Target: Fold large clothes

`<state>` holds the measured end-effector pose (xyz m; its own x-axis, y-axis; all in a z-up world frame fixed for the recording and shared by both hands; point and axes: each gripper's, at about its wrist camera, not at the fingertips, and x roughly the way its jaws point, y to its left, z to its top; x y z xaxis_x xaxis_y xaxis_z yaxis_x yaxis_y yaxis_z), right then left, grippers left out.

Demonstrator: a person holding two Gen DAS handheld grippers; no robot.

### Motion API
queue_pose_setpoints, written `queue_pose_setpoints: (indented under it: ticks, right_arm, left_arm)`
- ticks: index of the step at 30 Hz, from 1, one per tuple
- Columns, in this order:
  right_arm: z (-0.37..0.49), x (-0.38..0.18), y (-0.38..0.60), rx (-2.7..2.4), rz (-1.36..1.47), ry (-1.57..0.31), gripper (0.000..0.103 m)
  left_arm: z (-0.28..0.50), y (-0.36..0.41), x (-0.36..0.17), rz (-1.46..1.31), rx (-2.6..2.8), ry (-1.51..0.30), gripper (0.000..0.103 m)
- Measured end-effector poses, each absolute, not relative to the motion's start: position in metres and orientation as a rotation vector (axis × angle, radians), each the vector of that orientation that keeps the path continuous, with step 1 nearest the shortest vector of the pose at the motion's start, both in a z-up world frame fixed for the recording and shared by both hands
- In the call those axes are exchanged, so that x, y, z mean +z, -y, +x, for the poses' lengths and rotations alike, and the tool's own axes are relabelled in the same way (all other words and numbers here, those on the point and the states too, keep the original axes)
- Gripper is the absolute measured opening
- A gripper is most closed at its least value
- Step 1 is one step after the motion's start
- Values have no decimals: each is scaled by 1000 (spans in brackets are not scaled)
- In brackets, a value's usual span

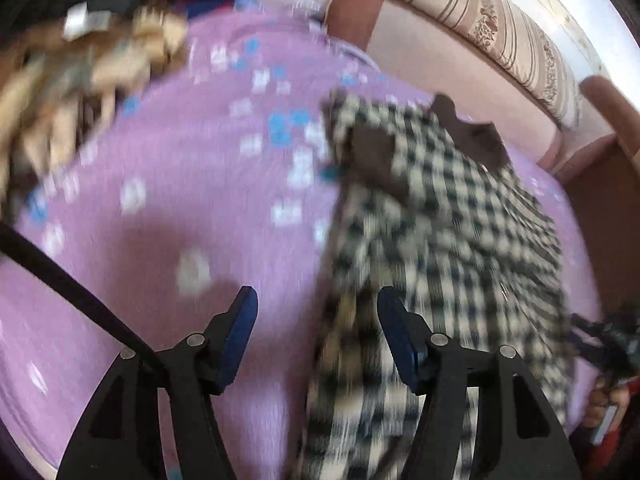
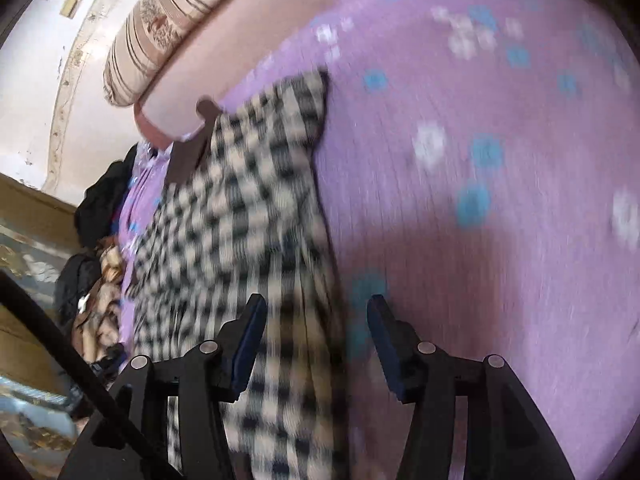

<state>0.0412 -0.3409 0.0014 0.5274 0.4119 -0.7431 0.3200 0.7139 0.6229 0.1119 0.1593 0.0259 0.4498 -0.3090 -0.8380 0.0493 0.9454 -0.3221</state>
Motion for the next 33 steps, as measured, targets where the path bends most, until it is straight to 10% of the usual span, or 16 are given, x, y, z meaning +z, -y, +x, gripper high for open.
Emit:
queue_pose_setpoints:
  ticks: [33]
  right_arm:
    - [-130,-21,242,393,938,-1100,57]
  left_arm:
    - [-87,-158,-10,-456,-529,-1064,59]
